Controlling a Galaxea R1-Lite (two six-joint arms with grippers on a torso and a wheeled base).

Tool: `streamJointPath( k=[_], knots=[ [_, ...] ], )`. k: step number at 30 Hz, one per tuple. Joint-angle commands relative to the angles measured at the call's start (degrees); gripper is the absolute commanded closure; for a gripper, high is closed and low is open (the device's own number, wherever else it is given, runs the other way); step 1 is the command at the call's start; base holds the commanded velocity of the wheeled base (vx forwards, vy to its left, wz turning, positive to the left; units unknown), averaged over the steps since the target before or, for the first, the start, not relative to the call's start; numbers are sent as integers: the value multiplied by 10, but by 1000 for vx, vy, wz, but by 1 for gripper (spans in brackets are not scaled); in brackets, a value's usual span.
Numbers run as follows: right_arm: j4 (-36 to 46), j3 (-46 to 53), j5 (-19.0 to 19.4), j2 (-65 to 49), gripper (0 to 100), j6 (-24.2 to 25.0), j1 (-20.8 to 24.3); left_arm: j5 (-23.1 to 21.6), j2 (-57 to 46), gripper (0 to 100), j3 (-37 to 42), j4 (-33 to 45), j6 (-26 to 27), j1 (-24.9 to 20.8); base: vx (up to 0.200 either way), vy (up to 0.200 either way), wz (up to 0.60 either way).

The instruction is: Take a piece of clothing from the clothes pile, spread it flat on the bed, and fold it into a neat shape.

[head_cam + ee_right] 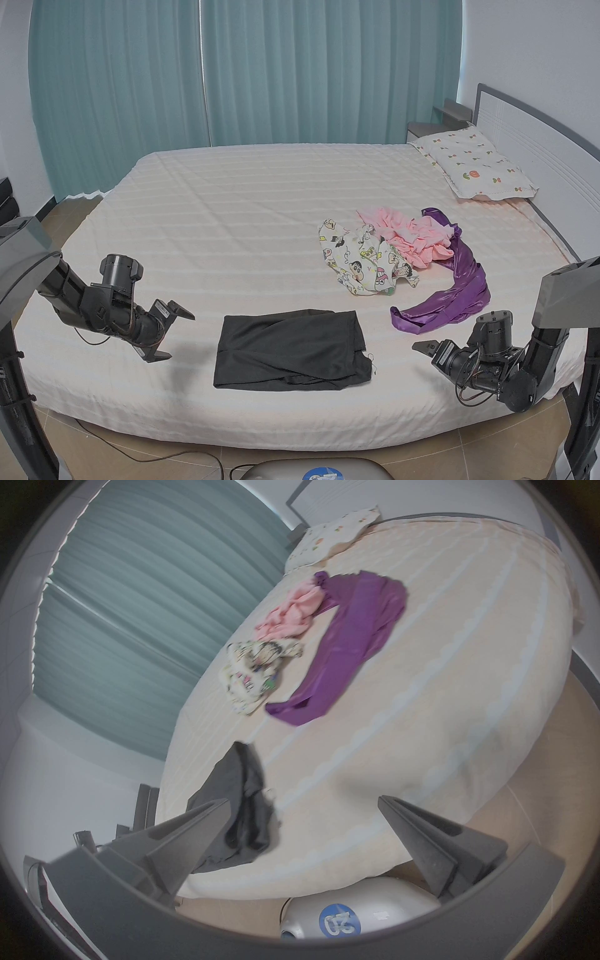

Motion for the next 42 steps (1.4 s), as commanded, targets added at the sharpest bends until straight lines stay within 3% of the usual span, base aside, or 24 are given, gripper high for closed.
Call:
streamJointPath(
  k=[1, 6, 14, 21, 39, 40, 42],
  knots=[
    [34, -30, -3, -27, 0, -18, 62, -3, -13, 0, 14, -1, -20, 10, 0, 200, 0],
    [110, -102, 9, -16, 0, -39, 78, -18, -13, 0, 54, -24, -27, 9, 0, 200, 0],
    [70, -98, 25, 30, 0, -54, 69, -29, -20, 0, 110, -125, -20, 8, 0, 50, 0],
    [65, -68, 26, 33, 0, -118, 25, -28, -21, 0, 112, -126, -21, 7, 0, 0, 0],
    [27, -91, 32, 92, 0, -134, 26, -27, -20, 0, 112, -127, -21, 8, 0, 0, 0],
    [26, -93, 32, 95, 100, -137, 27, -27, -20, 0, 112, -127, -21, 8, 0, 0, 0],
    [26, -90, 32, 94, 100, -138, 26, -27, -21, 0, 112, -127, -21, 8, 0, 0, 0]
  ],
)
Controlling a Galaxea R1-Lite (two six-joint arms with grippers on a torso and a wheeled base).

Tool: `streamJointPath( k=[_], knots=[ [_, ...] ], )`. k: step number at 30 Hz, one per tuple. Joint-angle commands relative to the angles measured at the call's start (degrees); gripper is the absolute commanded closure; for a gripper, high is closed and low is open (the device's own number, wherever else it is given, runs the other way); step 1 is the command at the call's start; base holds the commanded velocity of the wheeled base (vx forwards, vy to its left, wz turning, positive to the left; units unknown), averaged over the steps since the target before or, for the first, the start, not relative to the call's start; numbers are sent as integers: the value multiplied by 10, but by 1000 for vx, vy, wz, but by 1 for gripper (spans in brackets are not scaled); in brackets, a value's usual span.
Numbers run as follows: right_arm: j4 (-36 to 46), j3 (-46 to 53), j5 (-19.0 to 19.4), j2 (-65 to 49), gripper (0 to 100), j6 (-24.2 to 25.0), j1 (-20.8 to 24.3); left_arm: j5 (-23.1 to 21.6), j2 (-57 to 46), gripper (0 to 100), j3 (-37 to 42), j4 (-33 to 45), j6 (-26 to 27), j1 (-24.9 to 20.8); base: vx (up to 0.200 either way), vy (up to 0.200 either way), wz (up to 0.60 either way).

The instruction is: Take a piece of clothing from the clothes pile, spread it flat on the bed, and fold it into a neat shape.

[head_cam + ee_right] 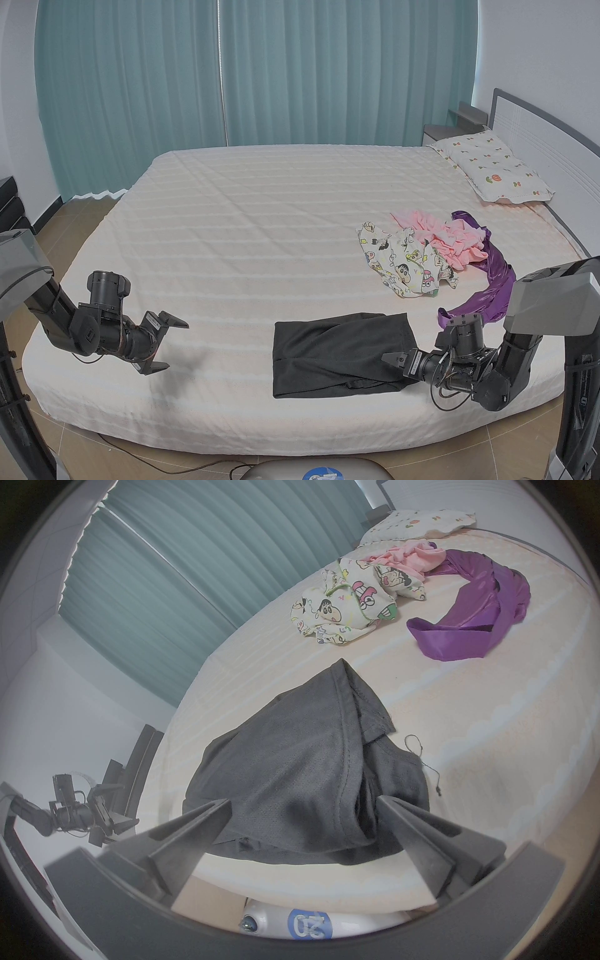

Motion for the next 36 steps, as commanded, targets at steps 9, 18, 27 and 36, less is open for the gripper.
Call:
streamJointPath(
  k=[9, 18, 27, 36],
  knots=[
    [-30, 49, -1, -14, 100, -13, -13, 1, 2, 0, 0, 0, 0, 0, 0, 0, 0],
    [-38, 84, 3, -44, 100, -20, -28, 1, 2, 0, 0, 0, -1, 0, 0, 0, 0],
    [-22, 98, 12, -73, 100, -39, -49, 1, 2, 0, -1, 0, -2, 0, 0, 0, 0],
    [-19, 107, 18, -54, 100, -64, -57, 1, 2, 0, -1, 0, -2, 0, 0, 0, 0]
  ],
)
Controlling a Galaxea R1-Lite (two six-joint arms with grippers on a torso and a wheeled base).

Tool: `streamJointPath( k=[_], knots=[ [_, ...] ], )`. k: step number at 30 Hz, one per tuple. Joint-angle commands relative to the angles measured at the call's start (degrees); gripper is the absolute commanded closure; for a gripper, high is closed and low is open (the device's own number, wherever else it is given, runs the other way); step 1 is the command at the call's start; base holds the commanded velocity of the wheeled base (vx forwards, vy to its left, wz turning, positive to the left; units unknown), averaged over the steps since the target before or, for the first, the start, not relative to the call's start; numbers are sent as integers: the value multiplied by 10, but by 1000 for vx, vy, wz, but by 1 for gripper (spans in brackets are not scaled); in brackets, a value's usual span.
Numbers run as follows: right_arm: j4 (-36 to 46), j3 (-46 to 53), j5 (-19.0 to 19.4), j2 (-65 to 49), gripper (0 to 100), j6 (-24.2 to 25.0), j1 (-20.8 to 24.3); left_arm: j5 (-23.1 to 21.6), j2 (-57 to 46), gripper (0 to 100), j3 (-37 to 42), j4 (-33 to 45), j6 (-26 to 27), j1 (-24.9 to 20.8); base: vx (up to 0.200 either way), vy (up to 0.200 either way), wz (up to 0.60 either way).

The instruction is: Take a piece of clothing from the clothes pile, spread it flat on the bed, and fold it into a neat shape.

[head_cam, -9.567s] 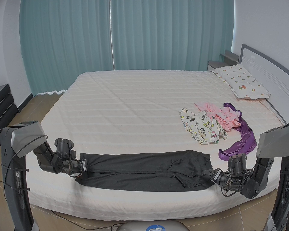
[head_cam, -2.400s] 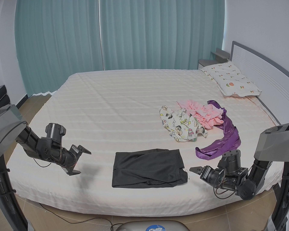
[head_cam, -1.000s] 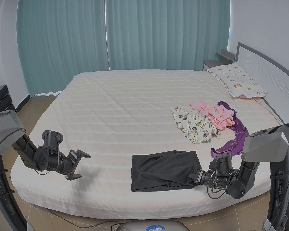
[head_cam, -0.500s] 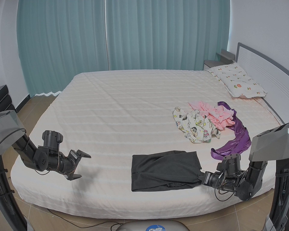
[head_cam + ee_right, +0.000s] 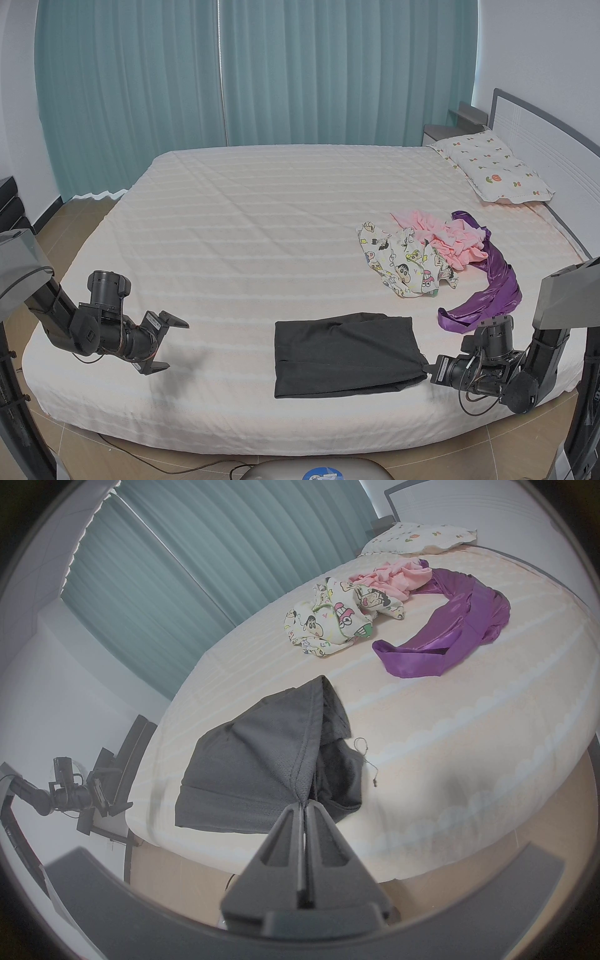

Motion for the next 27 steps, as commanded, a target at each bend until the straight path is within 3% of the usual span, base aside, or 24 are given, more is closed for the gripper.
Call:
streamJointPath(
  k=[1, 3, 4, 10, 16, 20, 27],
  knots=[
    [0, 2, 0, 12, 100, -2, -1, 0, 2, 0, 0, 0, 0, 0, 0, 0, 0],
    [3, 3, 0, 15, 100, -13, 0, 0, 2, 0, 0, 0, 0, 0, 0, 0, 0],
    [8, 3, 0, 15, 0, -19, -1, 0, 2, 0, 0, 0, 0, 0, 0, 0, 0],
    [15, -7, 1, 6, 0, -22, -16, 0, 2, 0, 0, 0, -1, 0, 0, 0, 0],
    [28, -91, 21, -20, 0, 21, -31, 0, 2, 0, -1, 0, -1, 0, 0, 0, 0],
    [68, -219, 20, 67, 0, 87, -27, 0, 1, 0, 1, 0, 0, 0, 0, 0, 0],
    [143, -320, 13, 125, 0, 95, -23, 1, 0, 0, -1, 1, -9, 0, 0, 0, 0]
  ],
)
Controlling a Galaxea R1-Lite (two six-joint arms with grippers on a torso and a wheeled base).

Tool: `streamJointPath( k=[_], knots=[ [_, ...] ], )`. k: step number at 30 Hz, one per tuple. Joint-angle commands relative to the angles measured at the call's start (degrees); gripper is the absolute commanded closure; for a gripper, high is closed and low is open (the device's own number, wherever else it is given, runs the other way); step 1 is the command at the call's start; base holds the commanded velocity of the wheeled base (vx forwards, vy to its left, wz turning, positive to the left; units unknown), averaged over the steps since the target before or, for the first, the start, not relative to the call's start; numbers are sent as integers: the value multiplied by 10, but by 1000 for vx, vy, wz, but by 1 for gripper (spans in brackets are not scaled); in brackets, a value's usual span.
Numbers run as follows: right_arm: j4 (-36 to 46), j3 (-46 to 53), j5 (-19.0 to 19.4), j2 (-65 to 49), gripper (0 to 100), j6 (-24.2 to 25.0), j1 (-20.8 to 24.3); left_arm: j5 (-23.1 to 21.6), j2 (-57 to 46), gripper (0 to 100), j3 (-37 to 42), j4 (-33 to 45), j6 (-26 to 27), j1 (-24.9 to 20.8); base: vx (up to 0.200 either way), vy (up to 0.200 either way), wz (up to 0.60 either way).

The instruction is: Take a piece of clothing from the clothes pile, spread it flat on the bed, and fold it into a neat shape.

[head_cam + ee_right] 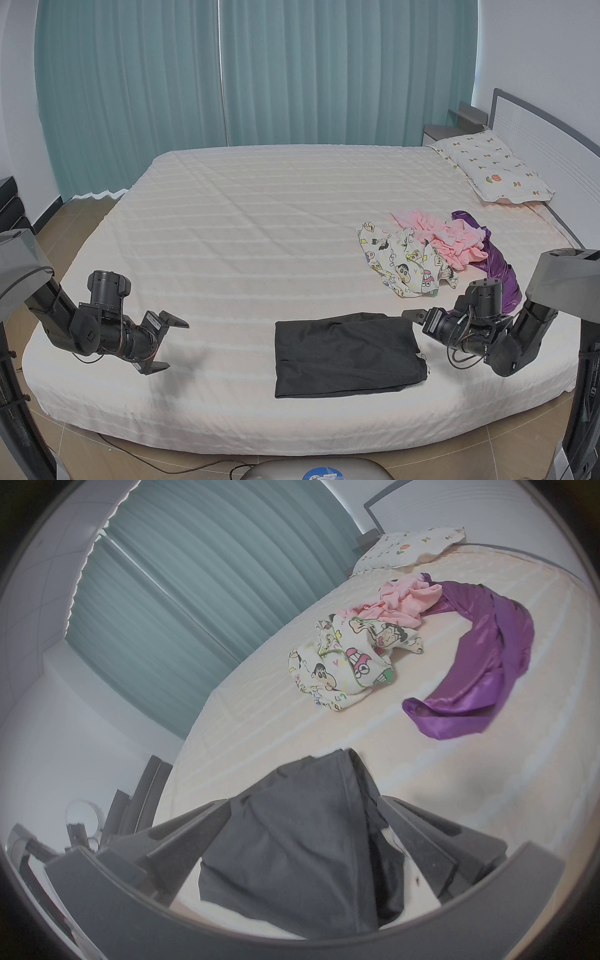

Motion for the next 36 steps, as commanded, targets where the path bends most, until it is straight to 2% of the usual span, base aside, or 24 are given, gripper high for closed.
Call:
streamJointPath(
  k=[1, 8, 24, 25, 36],
  knots=[
    [46, -89, -3, 82, 0, 17, 2, 1, 0, 0, -1, 0, -7, 0, 0, 0, 0],
    [57, -114, -3, 96, 0, 17, -1, 3, 1, 0, 1, 0, -4, 0, 171, 0, 0],
    [57, -149, -5, 123, 0, 17, -4, 10, 2, 0, 4, -1, -3, -1, 0, 0, 0],
    [57, -151, -5, 126, 100, 17, -4, 10, 2, 0, 4, -1, -3, -1, 0, 0, 0],
    [56, -157, -17, 126, 100, 21, -20, 11, 2, 0, 4, -1, -3, -1, 0, 0, 0]
  ],
)
